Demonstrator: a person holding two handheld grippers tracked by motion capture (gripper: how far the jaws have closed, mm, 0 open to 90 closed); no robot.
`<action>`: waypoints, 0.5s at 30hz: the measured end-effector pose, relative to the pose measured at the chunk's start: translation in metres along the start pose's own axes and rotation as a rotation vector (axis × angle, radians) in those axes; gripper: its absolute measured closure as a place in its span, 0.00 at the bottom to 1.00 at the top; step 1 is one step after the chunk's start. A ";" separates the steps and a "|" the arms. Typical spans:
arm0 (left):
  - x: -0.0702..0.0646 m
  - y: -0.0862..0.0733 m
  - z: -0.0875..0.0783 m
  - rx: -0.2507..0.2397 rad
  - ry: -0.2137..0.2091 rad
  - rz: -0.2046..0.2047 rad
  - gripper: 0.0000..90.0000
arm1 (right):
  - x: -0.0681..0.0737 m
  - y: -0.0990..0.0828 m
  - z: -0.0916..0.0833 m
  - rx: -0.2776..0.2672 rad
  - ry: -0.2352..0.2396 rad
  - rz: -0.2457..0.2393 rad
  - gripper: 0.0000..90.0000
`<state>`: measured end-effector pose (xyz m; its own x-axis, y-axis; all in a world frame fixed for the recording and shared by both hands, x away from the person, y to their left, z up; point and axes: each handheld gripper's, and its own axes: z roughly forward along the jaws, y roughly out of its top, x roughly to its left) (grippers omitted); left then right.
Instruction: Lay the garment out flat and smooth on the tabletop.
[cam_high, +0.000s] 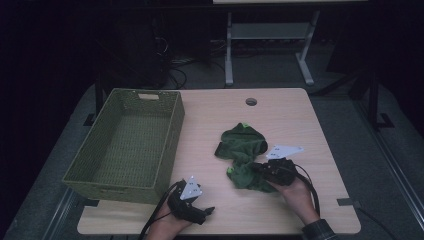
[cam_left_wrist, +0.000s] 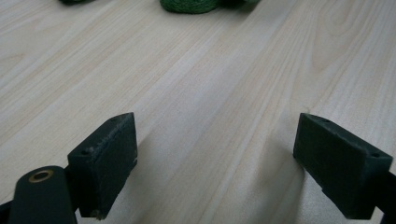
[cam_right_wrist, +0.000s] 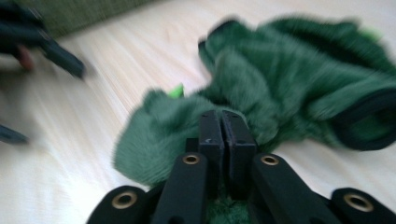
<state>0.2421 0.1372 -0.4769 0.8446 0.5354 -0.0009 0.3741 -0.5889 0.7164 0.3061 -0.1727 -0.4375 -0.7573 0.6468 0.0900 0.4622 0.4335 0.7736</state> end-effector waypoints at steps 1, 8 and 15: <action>0.000 0.000 0.000 0.000 0.000 0.000 0.14 | 0.000 -0.001 0.006 0.031 -0.005 0.003 0.97; 0.000 0.000 0.000 0.000 -0.003 0.004 0.14 | -0.003 -0.009 0.034 0.119 0.014 0.007 0.99; 0.001 0.000 0.000 0.000 -0.005 0.009 0.14 | -0.005 -0.005 0.012 0.034 -0.006 0.010 0.85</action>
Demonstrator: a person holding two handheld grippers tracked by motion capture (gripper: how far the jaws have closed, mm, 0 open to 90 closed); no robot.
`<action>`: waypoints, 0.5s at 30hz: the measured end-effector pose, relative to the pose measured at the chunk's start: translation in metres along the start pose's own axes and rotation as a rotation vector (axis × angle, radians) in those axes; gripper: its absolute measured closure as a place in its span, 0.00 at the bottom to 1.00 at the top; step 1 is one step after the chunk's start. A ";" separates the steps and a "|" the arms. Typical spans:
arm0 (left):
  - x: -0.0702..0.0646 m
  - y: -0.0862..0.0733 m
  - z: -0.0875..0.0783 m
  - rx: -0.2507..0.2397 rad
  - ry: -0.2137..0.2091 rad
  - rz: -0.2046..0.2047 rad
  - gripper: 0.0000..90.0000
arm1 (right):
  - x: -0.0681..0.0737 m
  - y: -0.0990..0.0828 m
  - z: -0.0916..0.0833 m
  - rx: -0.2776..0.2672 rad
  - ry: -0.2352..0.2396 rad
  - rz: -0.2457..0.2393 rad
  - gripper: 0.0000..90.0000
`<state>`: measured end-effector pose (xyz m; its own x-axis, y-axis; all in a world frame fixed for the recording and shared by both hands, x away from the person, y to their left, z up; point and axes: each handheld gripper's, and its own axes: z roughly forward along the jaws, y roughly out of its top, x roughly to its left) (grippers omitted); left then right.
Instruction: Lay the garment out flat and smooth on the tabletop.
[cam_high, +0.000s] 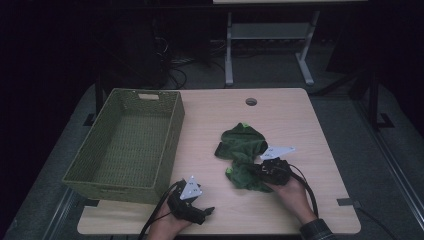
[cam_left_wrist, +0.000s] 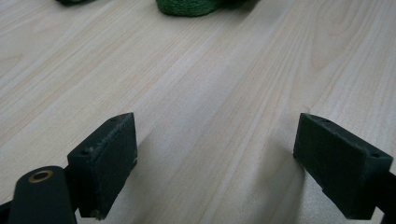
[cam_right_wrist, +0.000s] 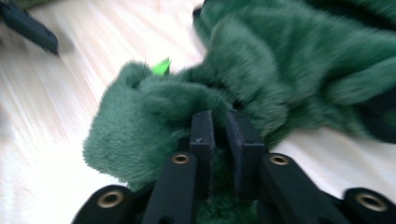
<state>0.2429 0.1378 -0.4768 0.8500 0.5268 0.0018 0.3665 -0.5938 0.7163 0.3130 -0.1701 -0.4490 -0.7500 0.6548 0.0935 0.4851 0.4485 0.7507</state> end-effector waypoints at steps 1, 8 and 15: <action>0.000 0.000 0.000 0.000 0.000 0.000 0.14 | 0.000 0.000 0.000 0.000 0.000 0.000 0.85; 0.002 0.000 -0.001 0.001 -0.009 0.014 0.15 | -0.007 -0.007 -0.026 -0.017 -0.022 -0.008 0.69; 0.002 0.000 0.000 0.000 -0.014 0.007 0.14 | -0.011 -0.016 -0.043 -0.049 -0.033 -0.003 0.68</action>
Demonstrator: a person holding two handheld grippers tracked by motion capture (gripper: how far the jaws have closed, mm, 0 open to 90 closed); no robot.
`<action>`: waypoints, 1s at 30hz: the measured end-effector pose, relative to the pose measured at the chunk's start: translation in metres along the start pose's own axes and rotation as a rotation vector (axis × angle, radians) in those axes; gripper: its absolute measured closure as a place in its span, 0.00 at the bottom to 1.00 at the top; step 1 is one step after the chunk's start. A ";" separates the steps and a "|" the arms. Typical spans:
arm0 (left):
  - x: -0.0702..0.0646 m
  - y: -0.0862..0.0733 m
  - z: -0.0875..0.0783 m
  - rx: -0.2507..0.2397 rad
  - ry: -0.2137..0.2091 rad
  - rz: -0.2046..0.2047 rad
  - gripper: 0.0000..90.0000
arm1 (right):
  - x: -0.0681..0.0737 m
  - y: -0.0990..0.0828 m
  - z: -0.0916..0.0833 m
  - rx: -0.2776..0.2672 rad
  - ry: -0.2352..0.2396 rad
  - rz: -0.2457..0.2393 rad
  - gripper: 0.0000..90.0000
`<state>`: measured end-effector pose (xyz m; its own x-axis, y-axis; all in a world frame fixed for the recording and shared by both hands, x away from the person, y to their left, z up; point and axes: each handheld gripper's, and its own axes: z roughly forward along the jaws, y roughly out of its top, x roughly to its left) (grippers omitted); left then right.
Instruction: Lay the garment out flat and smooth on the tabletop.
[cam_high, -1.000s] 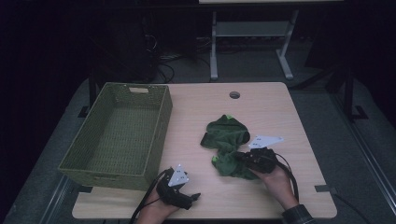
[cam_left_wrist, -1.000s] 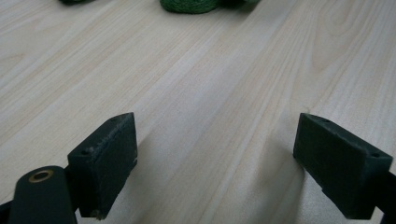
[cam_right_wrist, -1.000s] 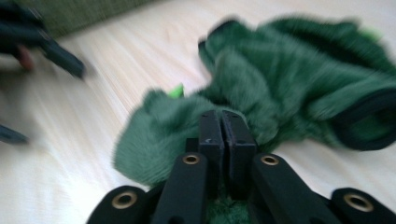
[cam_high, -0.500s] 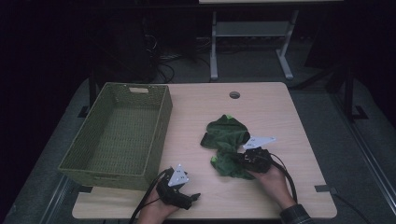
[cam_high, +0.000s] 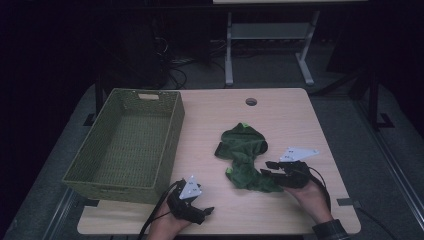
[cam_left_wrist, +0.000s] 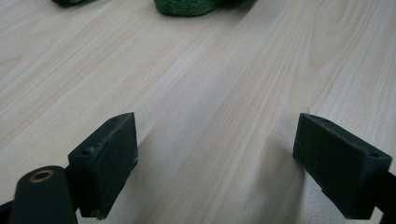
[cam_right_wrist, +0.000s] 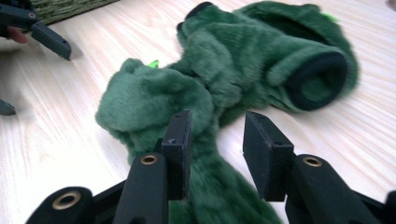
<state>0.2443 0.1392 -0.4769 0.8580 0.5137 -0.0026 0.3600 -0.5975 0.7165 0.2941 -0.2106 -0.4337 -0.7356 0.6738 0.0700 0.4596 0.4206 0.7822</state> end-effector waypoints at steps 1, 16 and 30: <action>0.000 0.000 0.000 0.000 0.000 0.001 0.14 | -0.002 -0.003 -0.006 0.002 -0.007 0.009 0.68; 0.000 0.000 0.000 0.000 0.002 0.006 0.14 | -0.017 -0.045 -0.045 0.017 -0.061 0.070 0.62; 0.001 0.000 0.000 0.001 0.002 0.006 0.14 | -0.019 -0.072 -0.045 0.082 -0.016 0.103 0.59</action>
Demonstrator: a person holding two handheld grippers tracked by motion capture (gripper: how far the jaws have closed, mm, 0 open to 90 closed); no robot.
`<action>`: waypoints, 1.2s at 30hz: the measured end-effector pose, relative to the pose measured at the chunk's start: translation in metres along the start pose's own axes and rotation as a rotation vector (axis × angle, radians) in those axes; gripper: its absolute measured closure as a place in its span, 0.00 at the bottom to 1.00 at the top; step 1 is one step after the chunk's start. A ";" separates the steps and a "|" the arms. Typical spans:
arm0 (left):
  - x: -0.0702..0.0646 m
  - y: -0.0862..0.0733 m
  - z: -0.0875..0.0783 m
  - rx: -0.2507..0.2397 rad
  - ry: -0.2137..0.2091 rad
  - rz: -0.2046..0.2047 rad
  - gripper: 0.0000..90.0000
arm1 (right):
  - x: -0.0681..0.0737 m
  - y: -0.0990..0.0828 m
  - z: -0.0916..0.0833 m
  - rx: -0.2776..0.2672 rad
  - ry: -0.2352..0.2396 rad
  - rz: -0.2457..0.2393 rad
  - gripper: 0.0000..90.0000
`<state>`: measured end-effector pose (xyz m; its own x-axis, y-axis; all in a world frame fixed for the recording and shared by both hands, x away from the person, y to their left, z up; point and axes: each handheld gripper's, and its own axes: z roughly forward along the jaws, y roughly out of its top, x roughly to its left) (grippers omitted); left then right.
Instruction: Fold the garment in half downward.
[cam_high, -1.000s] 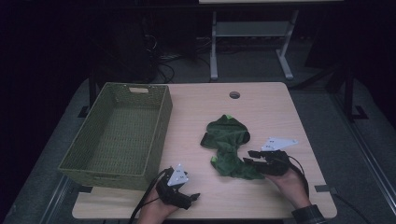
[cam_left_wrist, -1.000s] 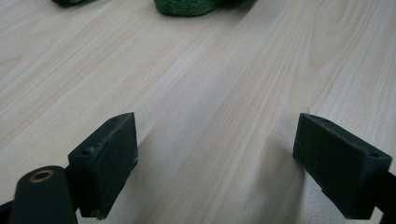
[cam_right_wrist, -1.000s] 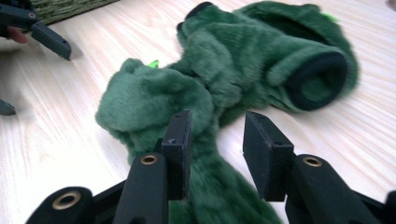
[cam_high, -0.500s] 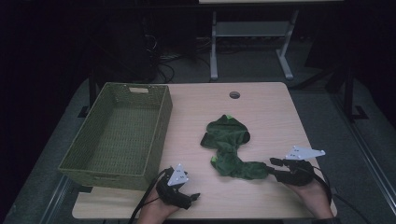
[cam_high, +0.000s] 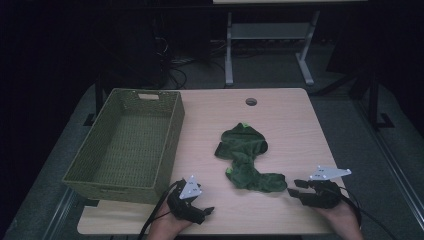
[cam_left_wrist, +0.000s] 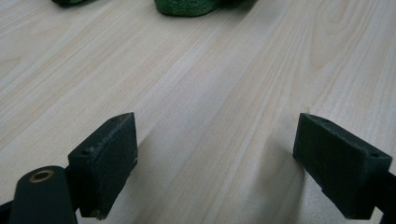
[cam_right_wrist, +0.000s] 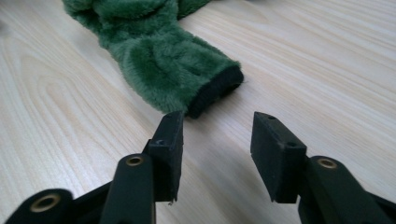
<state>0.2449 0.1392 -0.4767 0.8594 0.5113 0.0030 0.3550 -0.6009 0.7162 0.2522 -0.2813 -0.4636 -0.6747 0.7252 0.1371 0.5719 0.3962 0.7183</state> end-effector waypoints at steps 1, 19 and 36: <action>0.000 0.000 0.000 0.000 0.000 -0.001 0.14 | 0.000 0.001 0.001 -0.001 0.010 0.000 0.59; 0.000 0.000 0.000 0.000 0.001 0.000 0.14 | 0.000 0.009 0.011 0.019 0.086 0.001 0.94; 0.000 0.000 0.000 0.000 0.001 -0.006 0.14 | 0.009 0.031 -0.003 -0.087 0.108 -0.089 0.94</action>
<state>0.2451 0.1388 -0.4768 0.8568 0.5156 -0.0003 0.3598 -0.5977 0.7165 0.2623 -0.2639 -0.4381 -0.7699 0.6227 0.1396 0.4681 0.4023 0.7868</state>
